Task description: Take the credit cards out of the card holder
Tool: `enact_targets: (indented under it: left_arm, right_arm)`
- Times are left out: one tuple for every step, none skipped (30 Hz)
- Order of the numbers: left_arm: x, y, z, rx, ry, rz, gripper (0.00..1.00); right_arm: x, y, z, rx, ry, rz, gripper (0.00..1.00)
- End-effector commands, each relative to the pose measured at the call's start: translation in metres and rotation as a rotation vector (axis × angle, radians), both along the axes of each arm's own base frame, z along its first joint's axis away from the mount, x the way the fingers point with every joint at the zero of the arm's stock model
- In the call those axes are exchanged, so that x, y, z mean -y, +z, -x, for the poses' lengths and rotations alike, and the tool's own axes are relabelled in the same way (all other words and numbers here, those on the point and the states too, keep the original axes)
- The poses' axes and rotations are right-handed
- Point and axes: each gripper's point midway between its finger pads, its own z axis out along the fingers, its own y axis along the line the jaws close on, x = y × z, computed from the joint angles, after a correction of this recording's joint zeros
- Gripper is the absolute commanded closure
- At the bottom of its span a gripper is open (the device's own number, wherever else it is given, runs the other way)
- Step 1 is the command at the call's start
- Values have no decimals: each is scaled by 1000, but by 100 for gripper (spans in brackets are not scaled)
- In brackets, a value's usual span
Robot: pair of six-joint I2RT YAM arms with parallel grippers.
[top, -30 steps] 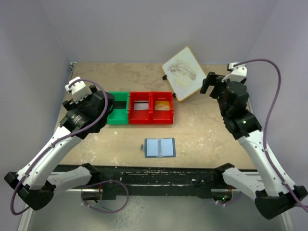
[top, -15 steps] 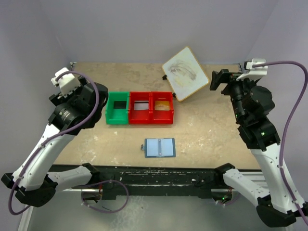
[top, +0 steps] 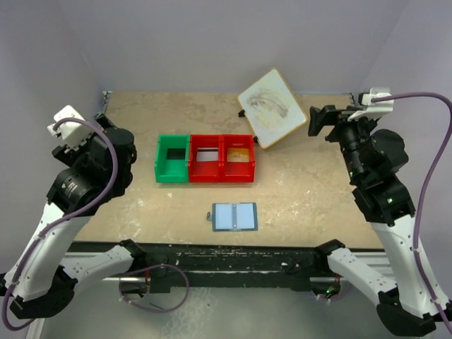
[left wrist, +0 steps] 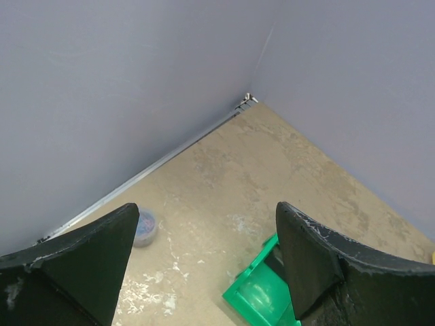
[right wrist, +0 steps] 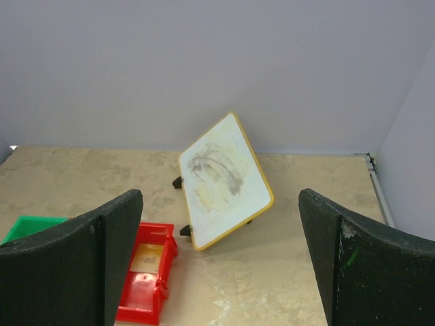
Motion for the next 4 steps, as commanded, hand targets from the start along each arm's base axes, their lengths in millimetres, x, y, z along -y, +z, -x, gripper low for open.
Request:
enact_targets:
  left_arm:
    - [0,2,-4,5,18,-22,20]
    - [-1,3,-4,5,19,-23,20]
    - [-1,3,-4,7,18,-21,21]
    - [0,3,-4,10,16,-18,20]
  right_arm:
    - [8,18,5,50,-31,-7,0]
    - [7,15,5,45,-28,-5,0]
    - [7,12,4,35,-27,-1,0]
    - [6,10,2,29,-31,-8,0]
